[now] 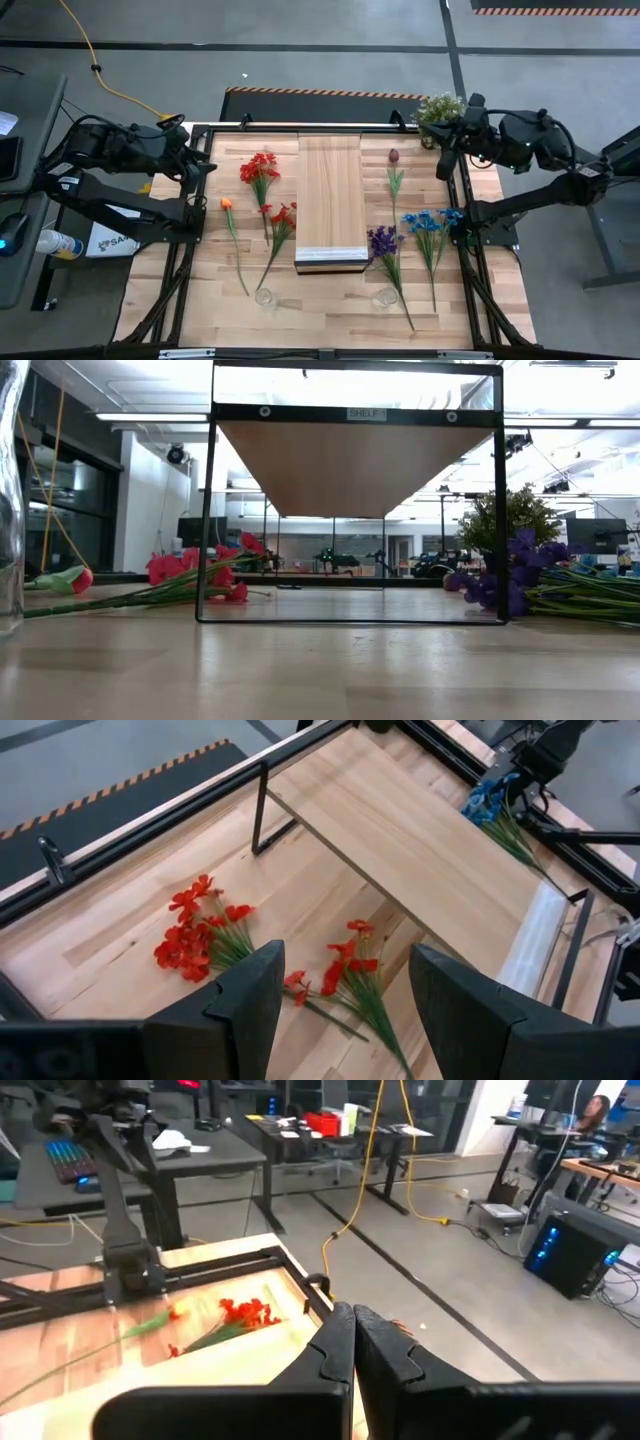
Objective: Pick and place flowers into a vace then onto a shelf
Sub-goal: Put the orange flower into the left transparent vase
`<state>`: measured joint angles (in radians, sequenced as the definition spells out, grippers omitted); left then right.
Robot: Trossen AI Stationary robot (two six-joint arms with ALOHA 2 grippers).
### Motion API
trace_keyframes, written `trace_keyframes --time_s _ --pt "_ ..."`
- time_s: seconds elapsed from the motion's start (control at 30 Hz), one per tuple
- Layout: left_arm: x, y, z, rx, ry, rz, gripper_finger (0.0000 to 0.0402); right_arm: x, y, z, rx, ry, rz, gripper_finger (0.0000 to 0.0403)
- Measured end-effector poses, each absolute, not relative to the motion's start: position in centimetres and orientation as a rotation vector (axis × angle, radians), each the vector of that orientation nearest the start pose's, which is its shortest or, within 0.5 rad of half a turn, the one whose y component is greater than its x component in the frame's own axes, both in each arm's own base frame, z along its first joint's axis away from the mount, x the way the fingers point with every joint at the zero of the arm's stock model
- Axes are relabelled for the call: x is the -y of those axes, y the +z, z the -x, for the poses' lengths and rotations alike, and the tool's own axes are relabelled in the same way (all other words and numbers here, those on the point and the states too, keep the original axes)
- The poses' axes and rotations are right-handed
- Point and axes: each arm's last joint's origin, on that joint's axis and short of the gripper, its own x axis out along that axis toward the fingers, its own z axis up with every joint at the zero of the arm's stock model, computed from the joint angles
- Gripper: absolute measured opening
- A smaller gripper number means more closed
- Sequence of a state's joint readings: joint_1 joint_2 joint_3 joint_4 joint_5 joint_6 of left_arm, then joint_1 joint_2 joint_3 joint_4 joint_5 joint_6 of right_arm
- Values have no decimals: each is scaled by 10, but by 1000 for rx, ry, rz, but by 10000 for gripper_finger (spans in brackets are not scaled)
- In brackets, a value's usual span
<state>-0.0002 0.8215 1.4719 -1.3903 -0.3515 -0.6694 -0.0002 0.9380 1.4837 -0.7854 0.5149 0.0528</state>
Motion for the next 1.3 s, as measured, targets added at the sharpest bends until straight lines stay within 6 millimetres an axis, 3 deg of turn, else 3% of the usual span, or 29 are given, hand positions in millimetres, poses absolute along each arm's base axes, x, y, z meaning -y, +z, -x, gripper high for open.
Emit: trace_keyframes --time_s 0.43,0.9,1.03,1.3 --pt "-10 428 -69 -597 562 492 250 10 478 -137 -230 -374 -33 0" --pt "-9 413 -71 -783 650 606 250 9 457 -140 -418 -392 -203 0" --pt "-8 396 -79 -840 659 648 250 10 453 -145 -446 -423 -220 0" --pt "-7 341 -101 -959 714 662 250 10 440 -157 -573 -446 -212 0"
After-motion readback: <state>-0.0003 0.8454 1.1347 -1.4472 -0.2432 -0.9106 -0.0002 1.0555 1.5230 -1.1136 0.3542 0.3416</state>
